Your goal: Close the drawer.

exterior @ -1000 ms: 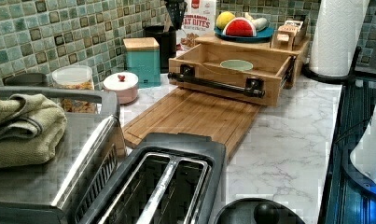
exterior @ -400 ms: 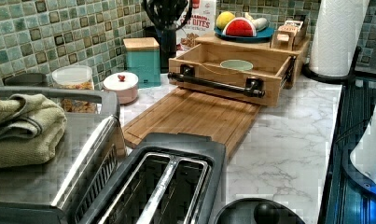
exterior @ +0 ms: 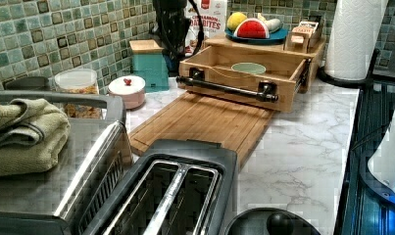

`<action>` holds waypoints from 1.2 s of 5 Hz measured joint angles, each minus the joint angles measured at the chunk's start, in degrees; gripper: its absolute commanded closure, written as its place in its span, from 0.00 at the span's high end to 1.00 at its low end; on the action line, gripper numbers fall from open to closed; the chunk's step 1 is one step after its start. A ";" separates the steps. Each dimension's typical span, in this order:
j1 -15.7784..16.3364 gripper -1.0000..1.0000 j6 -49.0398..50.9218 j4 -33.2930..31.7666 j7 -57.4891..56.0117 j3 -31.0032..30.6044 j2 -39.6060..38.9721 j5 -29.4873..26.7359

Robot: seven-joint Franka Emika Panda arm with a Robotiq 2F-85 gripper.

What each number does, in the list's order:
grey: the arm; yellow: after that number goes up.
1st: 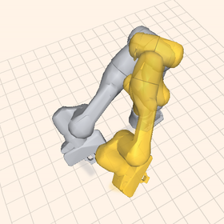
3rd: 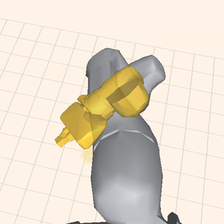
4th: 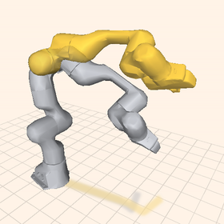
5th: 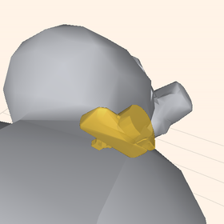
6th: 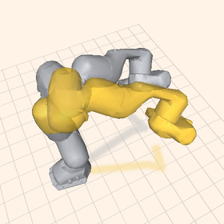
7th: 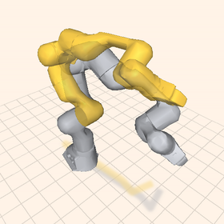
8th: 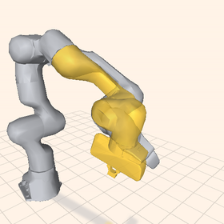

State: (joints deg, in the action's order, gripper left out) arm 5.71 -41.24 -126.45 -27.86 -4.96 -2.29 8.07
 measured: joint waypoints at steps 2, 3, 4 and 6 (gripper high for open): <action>1.70 0.00 1.48 -2.80 0.00 -0.40 -3.47 3.06; 1.30 0.00 0.67 -3.69 0.00 0.53 -6.15 3.06; 0.48 0.00 -3.97 -5.60 0.22 1.37 -6.94 4.44; -0.79 0.00 -3.80 -7.27 0.24 4.54 -6.41 5.00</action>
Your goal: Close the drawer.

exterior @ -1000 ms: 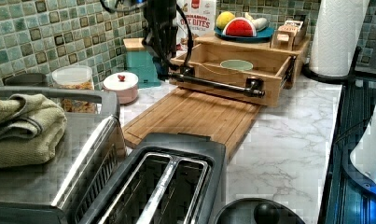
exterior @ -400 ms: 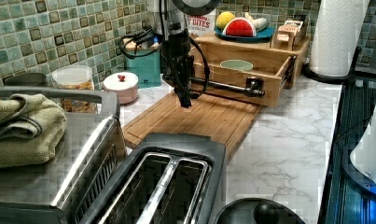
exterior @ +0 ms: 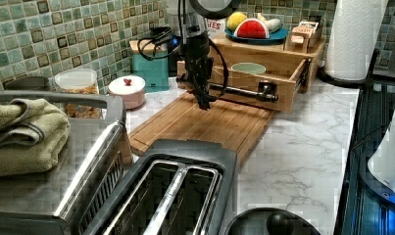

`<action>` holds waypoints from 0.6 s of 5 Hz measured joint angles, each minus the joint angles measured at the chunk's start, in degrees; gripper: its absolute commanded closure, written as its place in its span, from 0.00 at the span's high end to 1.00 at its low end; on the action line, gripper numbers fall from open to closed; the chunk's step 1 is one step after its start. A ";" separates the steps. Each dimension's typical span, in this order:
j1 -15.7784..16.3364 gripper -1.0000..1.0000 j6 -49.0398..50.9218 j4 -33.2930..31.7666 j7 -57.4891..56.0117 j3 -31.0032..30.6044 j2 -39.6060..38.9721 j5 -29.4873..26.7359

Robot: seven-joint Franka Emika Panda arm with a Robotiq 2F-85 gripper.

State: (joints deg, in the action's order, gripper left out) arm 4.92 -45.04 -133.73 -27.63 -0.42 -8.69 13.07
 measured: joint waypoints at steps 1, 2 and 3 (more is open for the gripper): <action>-1.00 0.00 -1.29 0.00 -1.89 1.90 -0.17 0.03; -2.33 0.00 -1.57 0.00 -5.55 3.51 0.01 0.03; -4.16 0.00 -2.07 0.11 -8.94 4.04 0.03 0.02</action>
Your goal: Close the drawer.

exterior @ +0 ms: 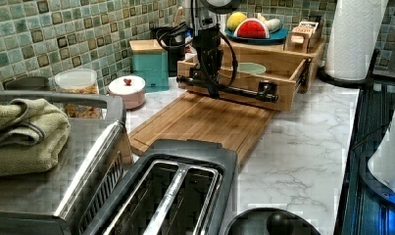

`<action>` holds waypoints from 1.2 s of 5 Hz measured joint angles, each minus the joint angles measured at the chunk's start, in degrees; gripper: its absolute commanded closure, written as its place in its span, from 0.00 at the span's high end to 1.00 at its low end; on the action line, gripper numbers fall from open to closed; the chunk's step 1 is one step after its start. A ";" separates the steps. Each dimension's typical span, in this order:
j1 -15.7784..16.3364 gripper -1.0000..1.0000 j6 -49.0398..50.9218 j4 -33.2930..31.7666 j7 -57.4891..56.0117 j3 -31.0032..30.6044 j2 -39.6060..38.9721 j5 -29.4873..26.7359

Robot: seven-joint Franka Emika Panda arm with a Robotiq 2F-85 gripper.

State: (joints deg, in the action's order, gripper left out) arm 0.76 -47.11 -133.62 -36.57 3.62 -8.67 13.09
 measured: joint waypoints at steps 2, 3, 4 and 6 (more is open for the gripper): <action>-2.67 0.00 -0.48 0.22 -11.89 0.80 -0.42 -0.13; -4.66 0.00 -0.50 1.12 -15.16 1.82 -1.11 -0.13; -7.39 0.00 -0.45 2.57 -18.86 3.14 -2.19 -0.14; -17.08 0.00 -1.79 7.50 -33.04 4.11 -5.84 -3.53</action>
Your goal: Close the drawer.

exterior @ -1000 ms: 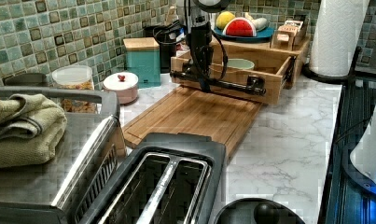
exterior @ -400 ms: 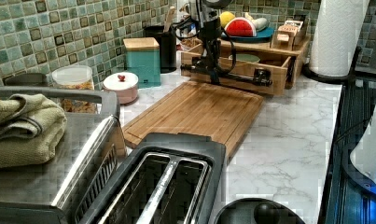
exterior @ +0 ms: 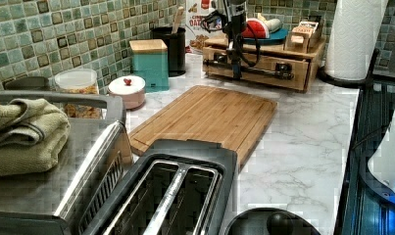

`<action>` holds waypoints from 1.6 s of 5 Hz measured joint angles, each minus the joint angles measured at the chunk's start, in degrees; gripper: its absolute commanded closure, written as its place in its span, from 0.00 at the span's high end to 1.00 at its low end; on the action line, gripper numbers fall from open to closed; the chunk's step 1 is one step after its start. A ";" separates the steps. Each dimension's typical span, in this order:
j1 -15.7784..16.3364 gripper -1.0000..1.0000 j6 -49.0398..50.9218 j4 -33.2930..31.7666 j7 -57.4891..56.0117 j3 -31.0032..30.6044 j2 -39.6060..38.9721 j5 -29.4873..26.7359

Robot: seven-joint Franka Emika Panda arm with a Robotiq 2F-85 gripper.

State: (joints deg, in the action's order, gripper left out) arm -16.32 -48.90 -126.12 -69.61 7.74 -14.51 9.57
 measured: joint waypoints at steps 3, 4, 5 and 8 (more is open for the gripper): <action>-5.13 0.00 5.88 5.82 -12.25 -0.29 -2.43 -9.71; -5.09 0.00 5.90 5.82 -12.59 -0.22 -2.45 -9.70; -5.09 0.00 5.85 5.82 -12.59 -0.20 -2.50 -9.68; -5.06 0.00 6.41 6.15 -12.65 -0.10 -2.64 -9.75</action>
State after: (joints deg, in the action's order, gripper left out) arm -21.39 -42.50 -119.96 -82.25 7.64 -17.15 -0.18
